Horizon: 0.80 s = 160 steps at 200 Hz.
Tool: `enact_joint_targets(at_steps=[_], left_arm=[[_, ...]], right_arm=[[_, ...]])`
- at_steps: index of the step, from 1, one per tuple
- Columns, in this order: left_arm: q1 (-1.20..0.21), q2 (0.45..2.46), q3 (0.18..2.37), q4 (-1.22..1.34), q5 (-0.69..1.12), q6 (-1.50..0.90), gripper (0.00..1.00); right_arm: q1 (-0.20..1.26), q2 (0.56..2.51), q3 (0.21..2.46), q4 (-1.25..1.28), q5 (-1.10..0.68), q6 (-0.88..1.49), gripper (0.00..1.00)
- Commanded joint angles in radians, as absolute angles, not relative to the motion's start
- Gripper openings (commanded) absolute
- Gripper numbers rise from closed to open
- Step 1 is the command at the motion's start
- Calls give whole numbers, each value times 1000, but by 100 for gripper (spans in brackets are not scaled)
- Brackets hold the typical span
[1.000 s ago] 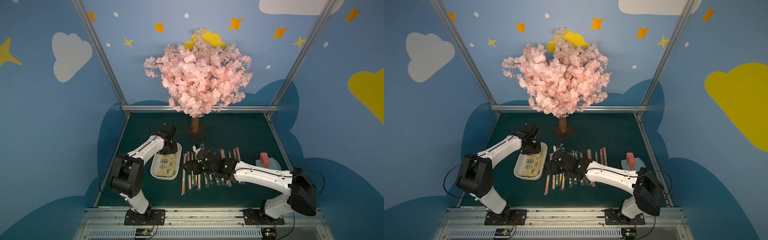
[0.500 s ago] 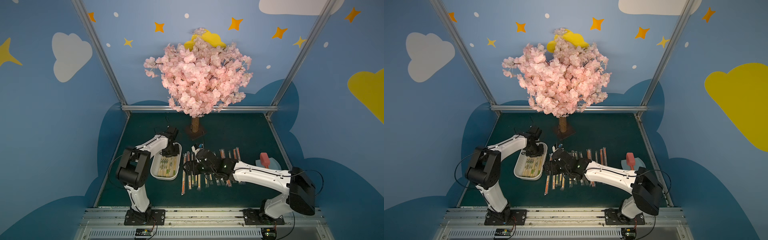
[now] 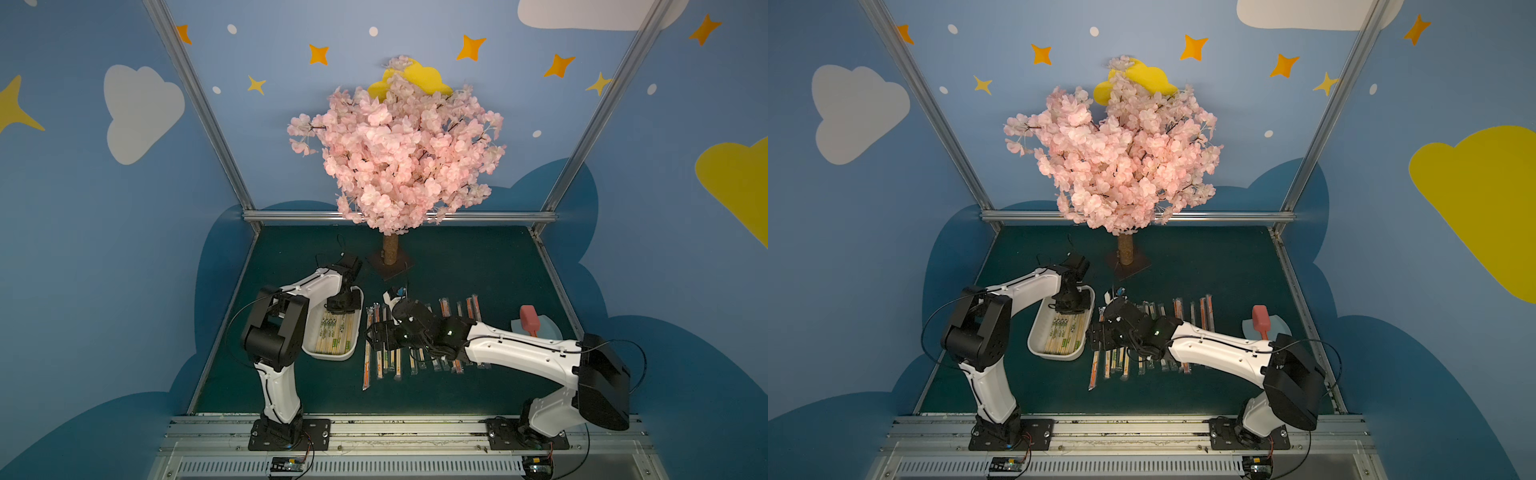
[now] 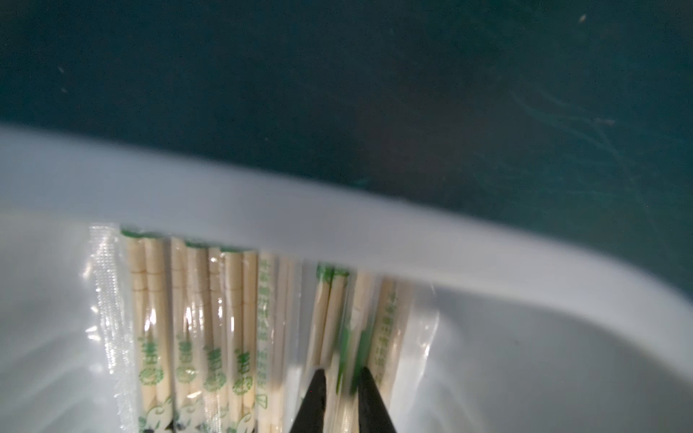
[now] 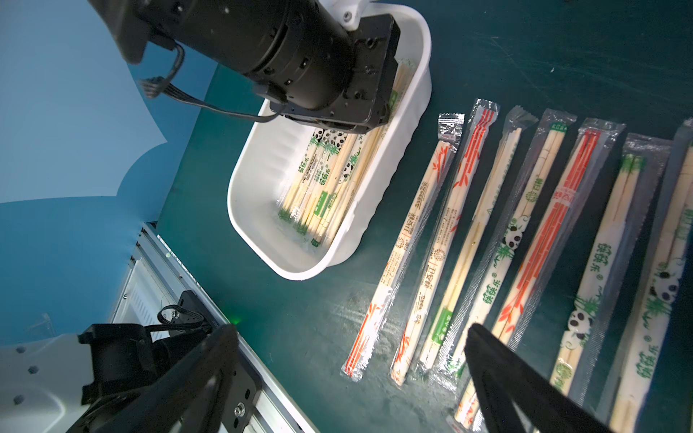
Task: Take the paired disposable chopsticks out of the storage box
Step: Pick up the paired disposable chopsticks from the storage box.
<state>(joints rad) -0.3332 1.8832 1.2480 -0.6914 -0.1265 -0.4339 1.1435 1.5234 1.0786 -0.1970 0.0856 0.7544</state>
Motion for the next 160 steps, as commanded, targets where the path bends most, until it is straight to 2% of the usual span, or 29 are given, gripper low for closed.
enact_joint_targets(at_steps=[1, 52, 125, 160], left_arm=[[-334, 1891, 1258, -715, -153, -425, 14], [-333, 1861, 1261, -721, -140, -420, 3], [-290, 1739, 1293, -783, -132, -400, 3], [-263, 1622, 1286, -784, -43, -349, 3]], right_arm=[[1144, 1525, 1077, -183, 87, 756, 98], [1144, 1526, 1074, -183, 89, 761, 98], [1144, 1530, 1077, -183, 84, 767, 98], [1143, 1525, 1068, -178, 87, 775, 98]])
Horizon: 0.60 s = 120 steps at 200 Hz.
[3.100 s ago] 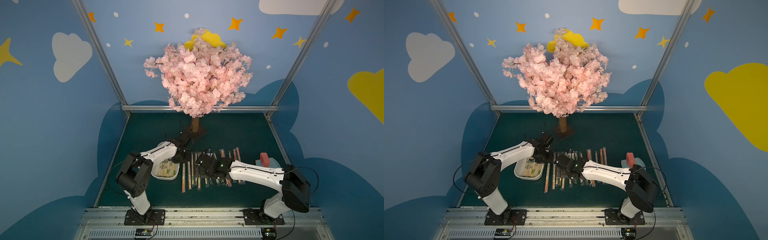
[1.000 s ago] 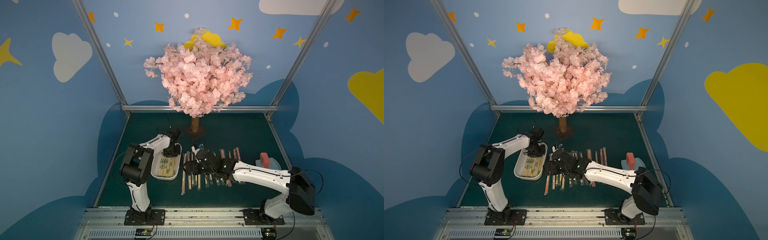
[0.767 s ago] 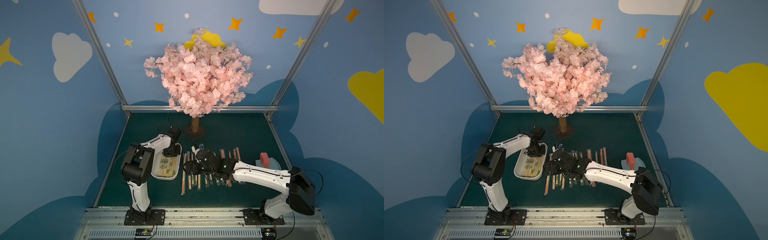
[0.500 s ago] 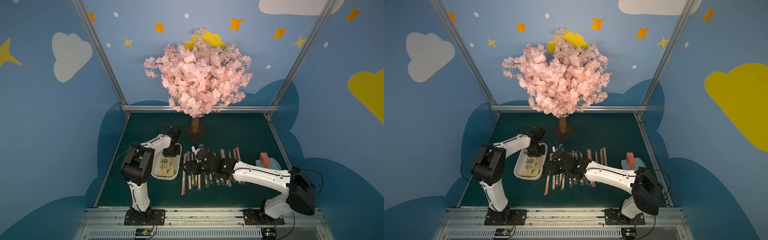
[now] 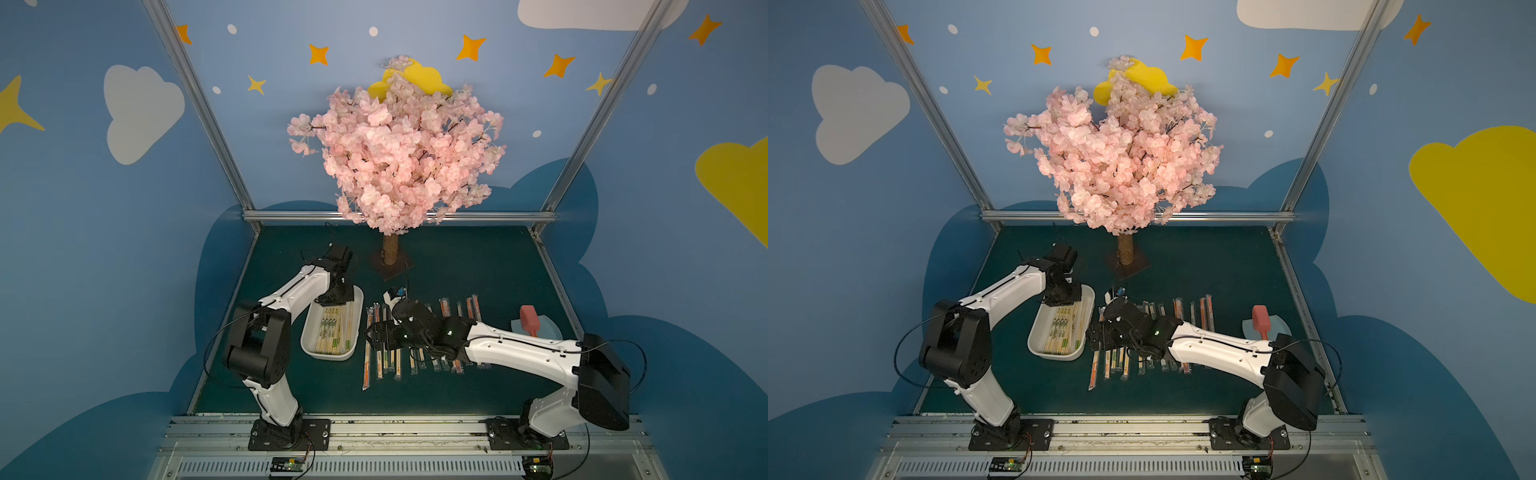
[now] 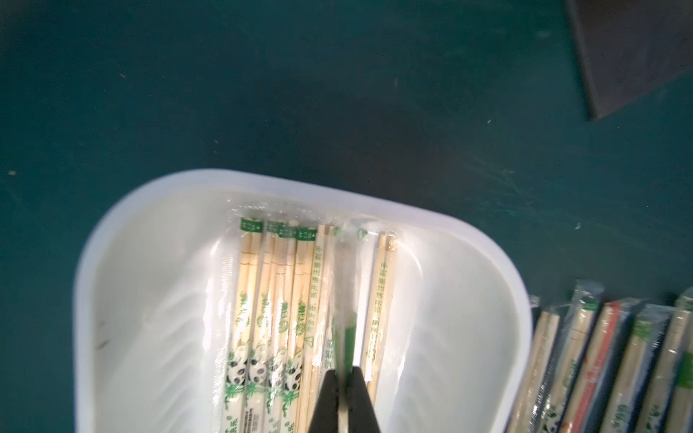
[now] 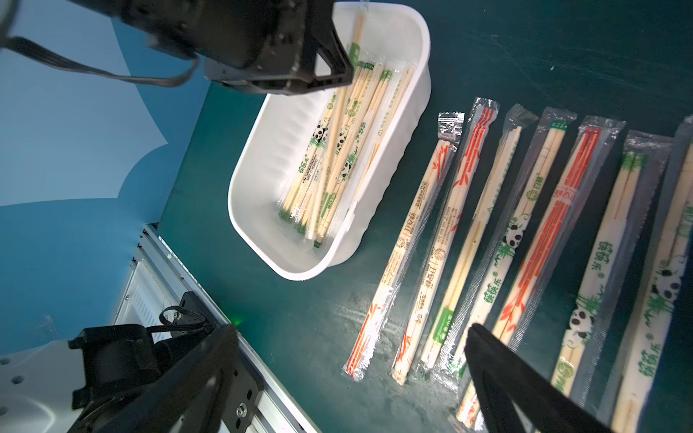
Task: Take the paired disposable chopsticks out of the storage box
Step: Pick up the paired disposable chopsticks from the storage box, then place the paired disposable chopsticks at the center of the board.
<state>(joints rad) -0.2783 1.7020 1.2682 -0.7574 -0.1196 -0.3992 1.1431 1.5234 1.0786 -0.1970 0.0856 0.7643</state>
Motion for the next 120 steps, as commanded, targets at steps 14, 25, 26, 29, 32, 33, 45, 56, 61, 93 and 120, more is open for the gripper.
enact_joint_targets(at_steps=[14, 25, 26, 29, 32, 33, 45, 56, 61, 93, 120], left_arm=[[-262, 1574, 1274, -774, 40, -323, 3], [-262, 1536, 1258, -761, 121, -312, 3], [-262, 1534, 1256, -759, 132, -310, 3], [-262, 1524, 1249, -752, 156, -308, 3], [-262, 1511, 1240, -743, 182, -309, 3], [-263, 1506, 1238, -740, 189, -309, 3], [-264, 1453, 1190, -685, 296, -327, 3], [-266, 1403, 1140, -629, 350, -366, 3], [-267, 1383, 1115, -602, 371, -386, 3], [-317, 1299, 988, -457, 422, -501, 3], [-400, 1312, 963, -454, 309, -509, 3]], right_arm=[[1142, 1520, 1062, -175, 92, 779, 98], [1141, 1515, 1054, -172, 99, 782, 98], [1142, 1514, 1054, -171, 99, 783, 98], [1141, 1512, 1050, -170, 102, 784, 98], [1141, 1510, 1048, -168, 104, 785, 98], [1142, 1510, 1046, -168, 105, 785, 98], [1141, 1502, 1035, -161, 111, 790, 98], [1140, 1494, 1025, -158, 121, 797, 98], [1140, 1491, 1021, -160, 126, 801, 98], [1140, 1456, 981, -165, 184, 831, 98], [1136, 1428, 936, -150, 228, 857, 98]])
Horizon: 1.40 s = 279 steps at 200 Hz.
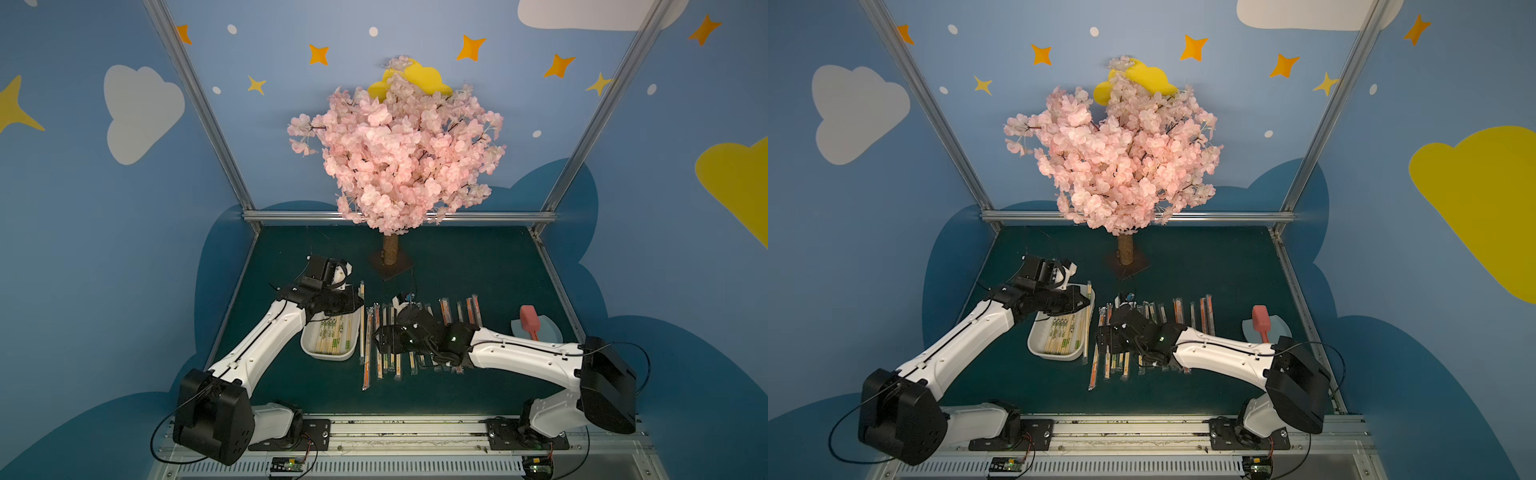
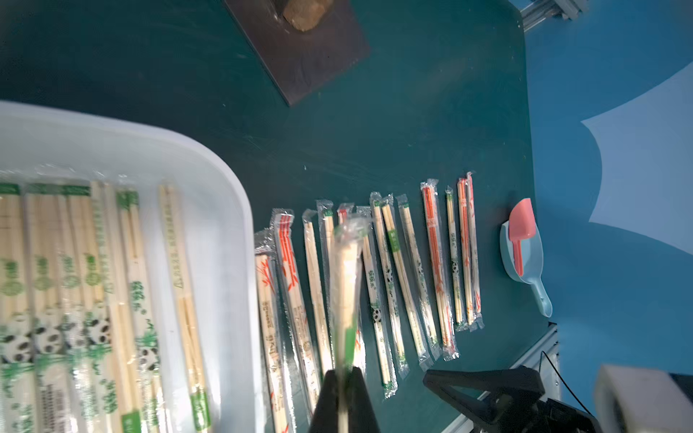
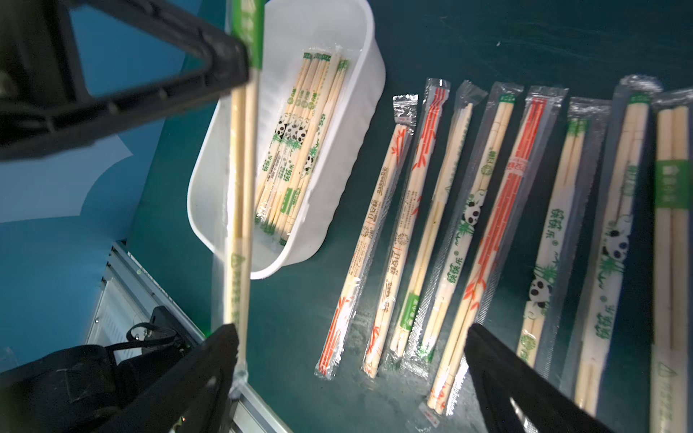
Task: Take the paired disposable chopsticks out of the storage box
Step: Place the paired disposable chopsticks at the center of the board.
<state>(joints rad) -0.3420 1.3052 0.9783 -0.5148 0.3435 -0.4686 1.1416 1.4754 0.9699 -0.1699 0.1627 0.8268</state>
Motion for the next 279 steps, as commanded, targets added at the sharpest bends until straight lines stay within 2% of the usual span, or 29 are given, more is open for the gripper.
enact_joint_targets(at_steps=[1, 70, 130, 191, 212, 245, 279], left_arm=[[-402, 1315, 962, -455, 306, -509, 3], [-466, 1450, 978, -517, 89, -521, 3], [-468, 1566, 992, -595, 7, -472, 3], [-467, 1591, 992, -623, -36, -457, 3], [-467, 1596, 992, -615, -24, -466, 9], [-466, 1593, 1005, -618, -10, -479, 25], [-462, 1554, 1042, -642, -18, -494, 26]], right_arm=[[1136, 1428, 935, -149, 228, 858, 98], [1140, 1435, 949, -176, 244, 865, 98], [1140, 1443, 960, -181, 239, 859, 98], [1142, 1452, 966, -180, 231, 856, 98], [1142, 1454, 968, -178, 230, 855, 98], [1142, 1451, 966, -177, 227, 852, 98], [1144, 1453, 969, -162, 210, 838, 98]])
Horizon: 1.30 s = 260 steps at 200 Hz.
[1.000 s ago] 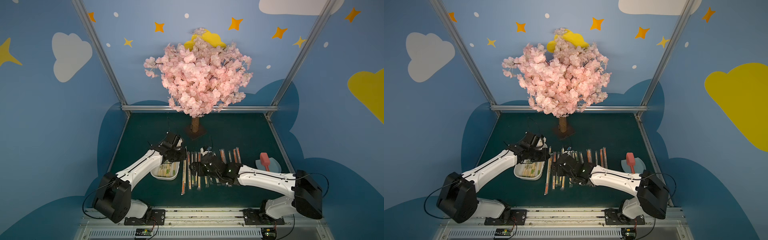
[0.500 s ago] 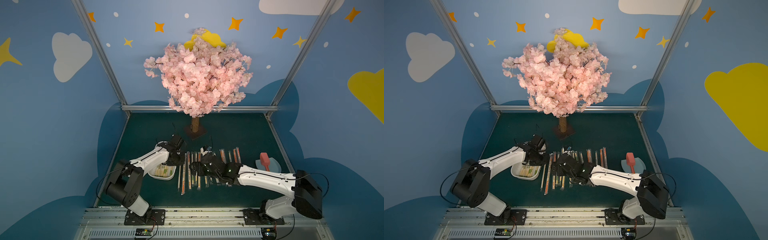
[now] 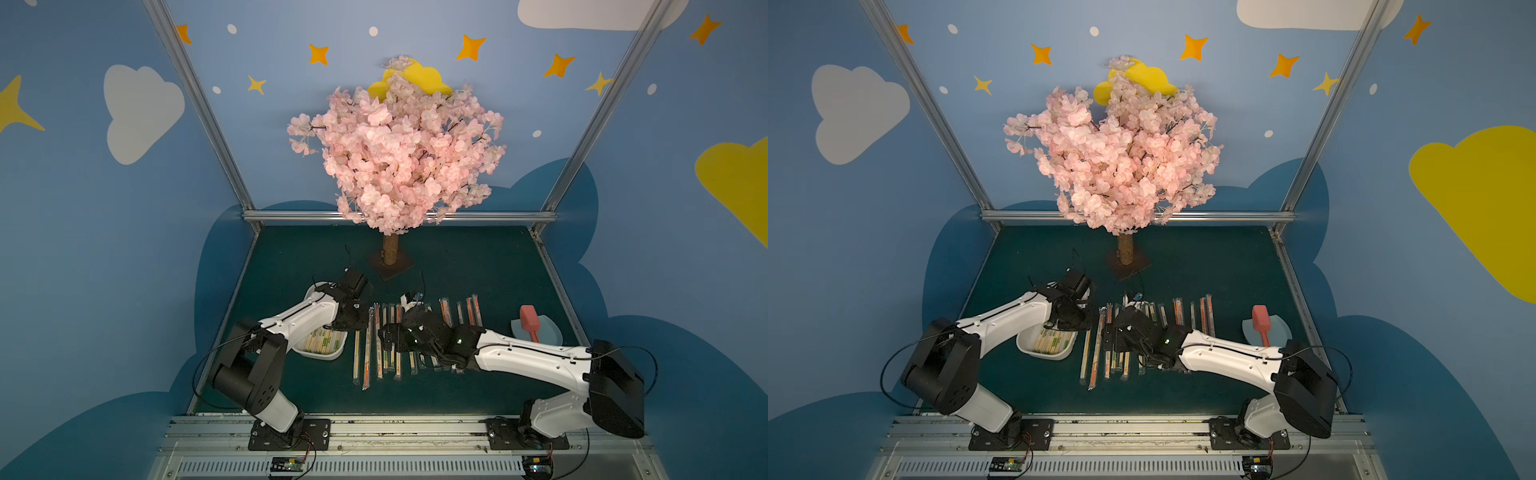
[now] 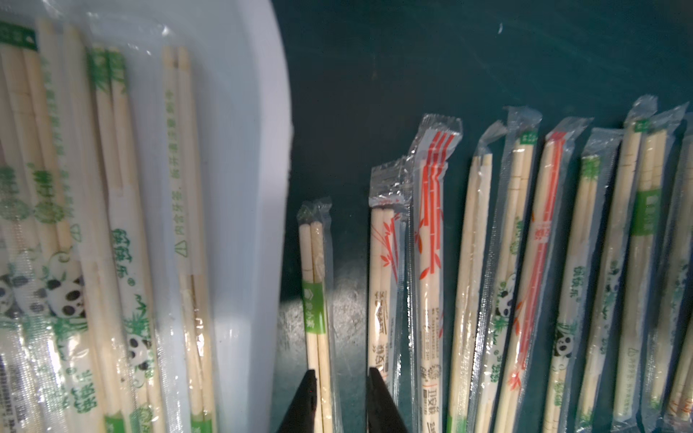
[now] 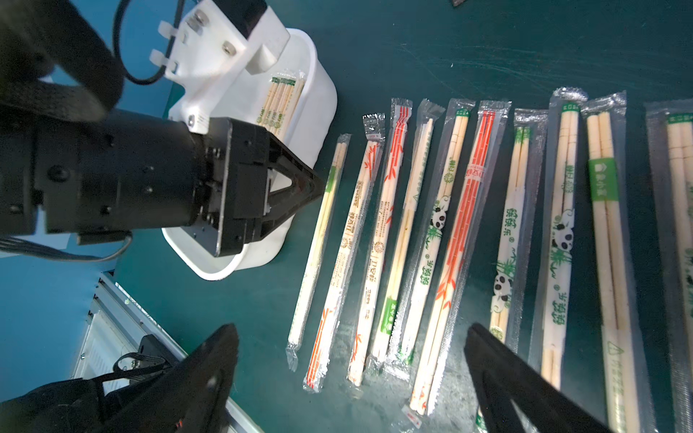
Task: Take the paired disposable chopsticks out of the storage box
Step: Place the paired disposable chopsticks at the center of the board, then pick up the paired disposable chopsticks from the storage box.
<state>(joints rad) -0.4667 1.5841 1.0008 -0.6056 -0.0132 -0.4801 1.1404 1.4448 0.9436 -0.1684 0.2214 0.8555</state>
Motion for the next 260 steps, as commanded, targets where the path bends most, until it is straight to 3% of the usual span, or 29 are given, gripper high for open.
enact_joint_targets(at_steps=[1, 57, 97, 155, 260], left_arm=[[-462, 1553, 1042, -643, -19, -494, 26], [-355, 1497, 1105, -706, -135, -485, 33], [-263, 1550, 1127, -701, -120, -460, 35], [-261, 1687, 1149, -666, -31, -456, 31], [-285, 1794, 1166, -670, -66, -438, 30]], right_arm=[[1144, 1454, 969, -161, 208, 837, 98], [1155, 1484, 1008, -163, 182, 799, 98], [1161, 1517, 1041, -167, 153, 776, 98], [1164, 1553, 1084, -193, 138, 762, 98], [1166, 1589, 1127, -213, 130, 753, 98]])
